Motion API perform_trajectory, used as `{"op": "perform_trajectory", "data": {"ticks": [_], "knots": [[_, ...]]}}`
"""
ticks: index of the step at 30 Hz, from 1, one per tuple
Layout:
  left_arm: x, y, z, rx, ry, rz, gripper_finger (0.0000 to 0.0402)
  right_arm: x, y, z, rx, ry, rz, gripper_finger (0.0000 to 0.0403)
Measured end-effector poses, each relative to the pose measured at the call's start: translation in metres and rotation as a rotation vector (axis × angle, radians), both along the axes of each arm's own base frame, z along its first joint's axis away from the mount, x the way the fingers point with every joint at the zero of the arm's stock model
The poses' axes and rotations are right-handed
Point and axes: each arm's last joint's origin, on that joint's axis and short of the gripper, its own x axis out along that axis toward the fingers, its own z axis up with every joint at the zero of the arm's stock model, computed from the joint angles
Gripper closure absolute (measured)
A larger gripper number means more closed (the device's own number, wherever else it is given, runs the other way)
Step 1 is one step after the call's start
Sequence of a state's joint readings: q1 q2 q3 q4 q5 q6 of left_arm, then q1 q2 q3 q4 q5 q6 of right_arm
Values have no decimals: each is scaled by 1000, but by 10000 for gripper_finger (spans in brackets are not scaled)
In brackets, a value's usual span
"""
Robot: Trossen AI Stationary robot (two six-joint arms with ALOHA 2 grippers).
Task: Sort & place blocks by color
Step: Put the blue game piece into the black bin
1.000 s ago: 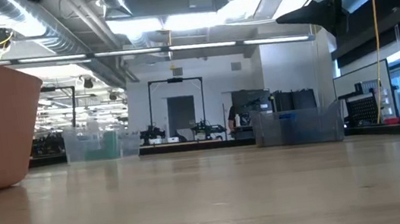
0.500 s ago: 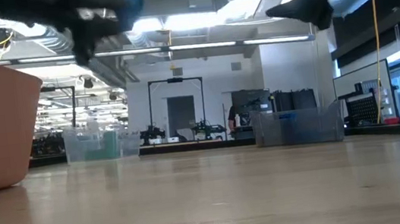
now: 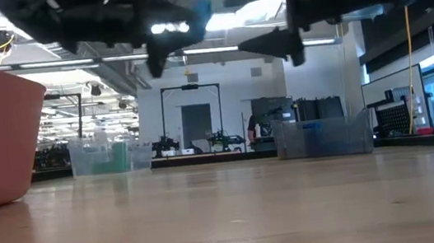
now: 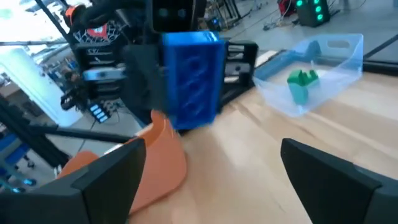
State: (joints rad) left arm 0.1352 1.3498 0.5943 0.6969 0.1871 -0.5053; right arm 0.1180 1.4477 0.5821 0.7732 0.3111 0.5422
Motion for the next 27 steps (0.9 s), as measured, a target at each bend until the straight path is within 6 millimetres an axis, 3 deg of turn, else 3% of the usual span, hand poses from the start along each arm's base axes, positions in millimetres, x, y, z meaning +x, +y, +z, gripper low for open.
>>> {"op": "perform_trajectory", "data": {"ticks": [7,15,19,25,27], "knots": [[26,7,1,1,-34,-147,274,29,-7,21,-43,-61,-4,30],[27,13,2,20,-52,-157,274,39,-12,33,-8,-99,22,48],[25,16,7,29,-84,-154,274,39,-12,33,25,-100,21,109],[24,20,8,19,-97,-158,274,39,-15,33,19,-97,11,269],[24,20,8,1,-92,-156,274,39,-16,34,10,-96,19,264]]}}
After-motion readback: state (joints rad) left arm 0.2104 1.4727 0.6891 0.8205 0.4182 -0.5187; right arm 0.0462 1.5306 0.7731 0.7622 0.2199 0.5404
